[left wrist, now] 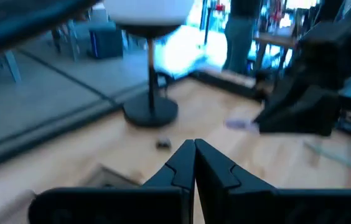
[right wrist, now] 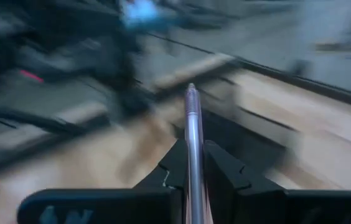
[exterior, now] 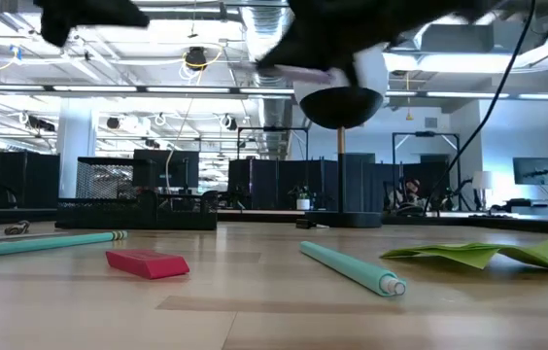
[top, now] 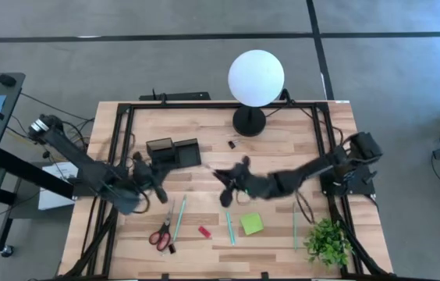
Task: Pick and place office supplies into organizer
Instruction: Put the purple pen into the black desk organizer
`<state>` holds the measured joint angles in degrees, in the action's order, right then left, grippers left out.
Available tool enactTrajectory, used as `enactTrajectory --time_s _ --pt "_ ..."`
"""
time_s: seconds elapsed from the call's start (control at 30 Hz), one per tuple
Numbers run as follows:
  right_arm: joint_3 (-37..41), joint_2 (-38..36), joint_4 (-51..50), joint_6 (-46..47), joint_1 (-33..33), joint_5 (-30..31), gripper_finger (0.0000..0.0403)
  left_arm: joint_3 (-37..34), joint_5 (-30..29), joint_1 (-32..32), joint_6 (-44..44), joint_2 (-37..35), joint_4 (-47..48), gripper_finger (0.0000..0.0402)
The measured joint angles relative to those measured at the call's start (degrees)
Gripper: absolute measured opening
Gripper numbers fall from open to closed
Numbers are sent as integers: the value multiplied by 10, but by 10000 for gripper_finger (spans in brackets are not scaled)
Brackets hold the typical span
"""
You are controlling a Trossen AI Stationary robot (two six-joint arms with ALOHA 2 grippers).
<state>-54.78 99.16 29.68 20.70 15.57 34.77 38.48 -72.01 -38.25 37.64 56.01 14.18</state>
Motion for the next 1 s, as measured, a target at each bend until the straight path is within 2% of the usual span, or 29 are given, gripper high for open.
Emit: enactTrajectory --time_s 0.1,0.23,0.37,0.5,0.63,0.8,0.9,1.0 --pt "-19 18 65 22 -60 -125 25 0 -28 -11 -71 -67 0 0" --pt "-98 74 68 43 -120 -210 24 0 -39 -19 -140 -141 0 0" --pt "-224 161 67 2 -144 -282 26 0 -32 -20 -186 -181 5 0" --pt "-357 244 70 -76 -150 -278 25 0 -25 -25 -228 -202 3 0" --pt "-461 325 117 -118 -164 -257 27 0 -84 -46 -283 -223 -16 0" --pt "-536 421 218 -121 -191 -257 25 0 -176 -81 -386 -240 -77 0" --pt "-572 475 274 -122 -209 -257 24 0 -181 -89 -425 -239 -103 0" --pt "-613 513 273 -106 -225 -257 26 0 -181 -92 -431 -234 -107 0"
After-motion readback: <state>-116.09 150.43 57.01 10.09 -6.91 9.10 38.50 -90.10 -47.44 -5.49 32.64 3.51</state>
